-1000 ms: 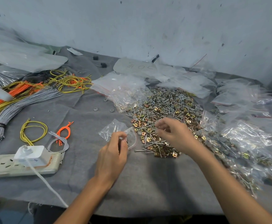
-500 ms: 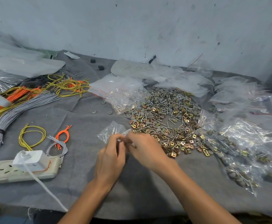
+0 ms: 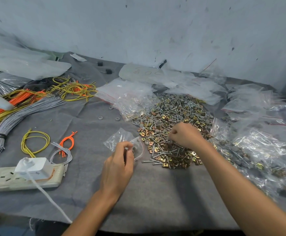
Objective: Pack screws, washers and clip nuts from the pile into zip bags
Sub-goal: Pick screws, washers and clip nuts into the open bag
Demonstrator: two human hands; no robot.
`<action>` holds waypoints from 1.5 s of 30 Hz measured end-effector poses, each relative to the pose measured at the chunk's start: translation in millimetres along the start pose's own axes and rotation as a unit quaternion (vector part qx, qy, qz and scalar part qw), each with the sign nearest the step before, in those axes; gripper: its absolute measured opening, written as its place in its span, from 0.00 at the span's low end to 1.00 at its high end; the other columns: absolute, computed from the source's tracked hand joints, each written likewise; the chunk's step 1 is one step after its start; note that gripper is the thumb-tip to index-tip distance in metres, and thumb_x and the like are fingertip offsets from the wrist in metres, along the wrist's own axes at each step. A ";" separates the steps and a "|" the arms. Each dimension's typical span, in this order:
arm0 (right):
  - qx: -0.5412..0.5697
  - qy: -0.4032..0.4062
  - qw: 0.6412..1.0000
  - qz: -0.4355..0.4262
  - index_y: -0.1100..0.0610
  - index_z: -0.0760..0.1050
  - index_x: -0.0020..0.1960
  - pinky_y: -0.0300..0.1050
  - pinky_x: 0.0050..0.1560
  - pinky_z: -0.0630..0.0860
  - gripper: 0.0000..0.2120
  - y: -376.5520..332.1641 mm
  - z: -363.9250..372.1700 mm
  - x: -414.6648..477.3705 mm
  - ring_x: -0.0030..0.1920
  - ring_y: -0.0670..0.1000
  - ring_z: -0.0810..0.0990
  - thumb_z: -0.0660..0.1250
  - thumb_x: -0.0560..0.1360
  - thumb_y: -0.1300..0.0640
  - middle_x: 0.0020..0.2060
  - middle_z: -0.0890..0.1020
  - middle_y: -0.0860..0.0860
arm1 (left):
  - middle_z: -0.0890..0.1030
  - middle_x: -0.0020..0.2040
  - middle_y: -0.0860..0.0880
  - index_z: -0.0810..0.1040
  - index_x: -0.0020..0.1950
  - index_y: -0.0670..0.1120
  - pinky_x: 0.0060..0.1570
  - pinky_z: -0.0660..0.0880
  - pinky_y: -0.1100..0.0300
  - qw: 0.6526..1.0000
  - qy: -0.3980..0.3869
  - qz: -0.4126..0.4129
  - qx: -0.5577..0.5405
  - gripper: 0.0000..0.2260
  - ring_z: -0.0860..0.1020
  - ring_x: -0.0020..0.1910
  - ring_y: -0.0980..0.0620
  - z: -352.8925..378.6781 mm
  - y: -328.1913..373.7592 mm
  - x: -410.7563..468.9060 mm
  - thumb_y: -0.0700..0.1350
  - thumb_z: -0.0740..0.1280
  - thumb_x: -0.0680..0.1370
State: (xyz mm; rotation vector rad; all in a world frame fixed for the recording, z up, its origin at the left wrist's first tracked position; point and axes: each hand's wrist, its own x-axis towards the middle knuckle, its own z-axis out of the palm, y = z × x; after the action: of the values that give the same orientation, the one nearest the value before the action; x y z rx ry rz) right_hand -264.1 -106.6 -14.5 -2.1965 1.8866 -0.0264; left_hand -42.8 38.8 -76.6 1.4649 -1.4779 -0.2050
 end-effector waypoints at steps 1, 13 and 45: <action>-0.015 -0.005 1.000 0.006 0.53 0.83 0.41 0.45 0.35 0.80 0.13 -0.6 0.1 1.6 0.28 0.48 0.77 0.69 0.79 0.45 0.31 0.83 0.48 | 0.80 0.41 0.59 0.71 0.56 0.55 0.33 0.68 0.57 1.000 -0.001 -0.001 0.000 0.11 0.78 0.38 0.51 0.2 -0.4 0.2 0.40 0.67 0.80; 0.110 0.067 0.991 -0.027 0.49 0.77 0.45 0.42 0.34 0.79 0.05 -13.8 -11.1 -26.1 0.34 0.44 0.80 0.67 0.79 0.50 0.37 0.83 0.46 | 0.76 0.41 0.61 0.70 0.56 0.55 0.33 0.67 0.57 1.000 -0.005 -0.004 0.000 0.11 0.78 0.38 0.51 0.0 -2.3 -0.2 0.41 0.67 0.80; 0.015 0.026 0.999 -0.012 0.44 0.78 0.59 0.48 0.48 0.76 0.08 41.3 20.0 -78.0 0.50 0.50 0.79 0.66 0.80 0.47 0.51 0.80 0.45 | 0.74 0.37 0.68 0.71 0.56 0.56 0.32 0.63 0.59 1.000 -0.011 -0.002 0.010 0.08 0.75 0.36 0.55 3.4 -7.0 -0.6 0.44 0.65 0.81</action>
State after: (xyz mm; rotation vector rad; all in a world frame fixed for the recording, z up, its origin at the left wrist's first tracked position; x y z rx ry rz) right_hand -313.6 -32.6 -30.7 -2.2185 1.8754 -0.1179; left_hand -40.8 35.8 -83.5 1.4860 -1.4980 -0.2111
